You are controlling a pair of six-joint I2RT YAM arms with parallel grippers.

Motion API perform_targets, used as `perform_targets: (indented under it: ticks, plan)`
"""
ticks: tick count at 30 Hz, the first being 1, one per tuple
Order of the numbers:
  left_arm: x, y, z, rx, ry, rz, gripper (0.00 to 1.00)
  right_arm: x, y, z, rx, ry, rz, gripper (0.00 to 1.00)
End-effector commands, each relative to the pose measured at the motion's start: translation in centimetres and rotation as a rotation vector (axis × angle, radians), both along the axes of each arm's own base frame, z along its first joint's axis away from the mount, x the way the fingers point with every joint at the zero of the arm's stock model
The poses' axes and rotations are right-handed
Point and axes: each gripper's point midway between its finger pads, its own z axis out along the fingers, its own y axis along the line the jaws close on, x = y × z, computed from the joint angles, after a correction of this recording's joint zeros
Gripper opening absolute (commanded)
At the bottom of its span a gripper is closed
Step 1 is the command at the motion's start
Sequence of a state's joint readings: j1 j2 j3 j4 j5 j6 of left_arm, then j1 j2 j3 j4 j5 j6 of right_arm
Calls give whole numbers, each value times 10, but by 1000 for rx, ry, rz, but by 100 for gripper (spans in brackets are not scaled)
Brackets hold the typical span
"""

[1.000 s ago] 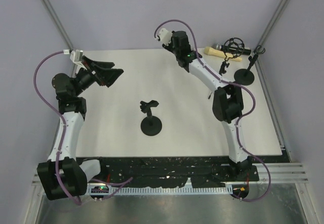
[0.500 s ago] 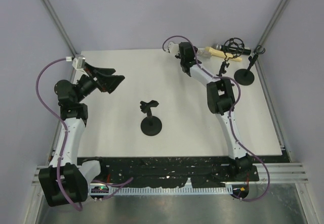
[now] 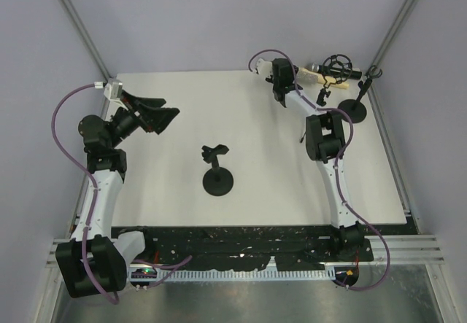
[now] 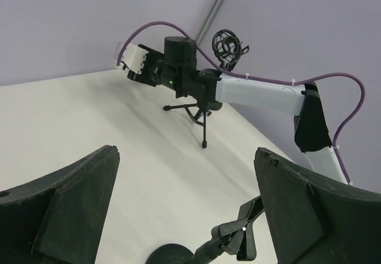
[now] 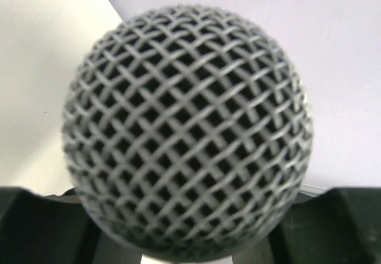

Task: Remove the microphone from the stand

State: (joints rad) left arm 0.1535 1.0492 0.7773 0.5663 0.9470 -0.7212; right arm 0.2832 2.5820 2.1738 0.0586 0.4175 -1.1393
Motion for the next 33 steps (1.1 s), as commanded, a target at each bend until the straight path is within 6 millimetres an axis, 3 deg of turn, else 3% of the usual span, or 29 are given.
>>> perform_targets:
  ticks: [1, 10, 13, 14, 17, 18, 19, 20, 21, 22, 23, 24, 25, 26, 29, 30, 31, 32, 33]
  plan:
    - [1, 2, 3, 14, -30, 18, 100, 3, 3, -1, -30, 0, 29, 54]
    - [3, 2, 0, 23, -26, 9, 100, -6, -2, -17, -63, 56, 35, 67]
    - [3, 0, -2, 30, -23, 4, 100, -6, -5, -13, -62, 49, 21, 81]
    - [3, 0, -2, 35, -24, 0, 100, -7, -4, -5, -45, 38, 19, 88]
    - [3, -1, -5, 55, -21, -4, 100, -19, 3, 35, 59, 26, 36, 96]
    - [4, 0, -7, 61, -19, 1, 100, -25, 9, 41, 94, 39, 68, 99]
    - [4, -1, -8, 69, -17, -2, 100, -35, 14, 72, 147, 18, 88, 100]
    - [4, -1, -10, 76, -17, -2, 100, -43, 27, 71, 187, 51, 148, 100]
    - [4, 0, -10, 81, -21, 2, 100, -57, 31, 105, 239, 23, 167, 100]
    - [4, 0, -10, 88, -24, 2, 100, -67, 42, 105, 273, 55, 221, 97]
    - [4, 0, -11, 95, -26, 0, 100, -85, 52, 134, 339, 53, 279, 97]
    - [4, 0, -12, 105, -26, -3, 100, -96, 57, 136, 365, 80, 303, 96]
    - [3, 0, -13, 118, -37, -8, 100, -119, 70, 157, 438, 107, 380, 96]
    - [-1, -3, -13, 131, -46, -32, 100, -132, 74, 156, 464, 144, 404, 95]
    - [-16, -12, -17, 178, -64, -121, 100, -205, 98, 167, 586, 286, 588, 95]
    - [-24, -16, -18, 196, -75, -163, 100, -227, 102, 183, 608, 282, 643, 95]
    - [-32, -22, -20, 213, -87, -207, 100, -253, 111, 163, 642, 373, 701, 95]
    - [-39, -26, -21, 234, -98, -234, 100, -274, 114, 177, 657, 369, 759, 95]
    - [-45, -30, -22, 253, -110, -249, 100, -300, 124, 154, 698, 467, 818, 95]
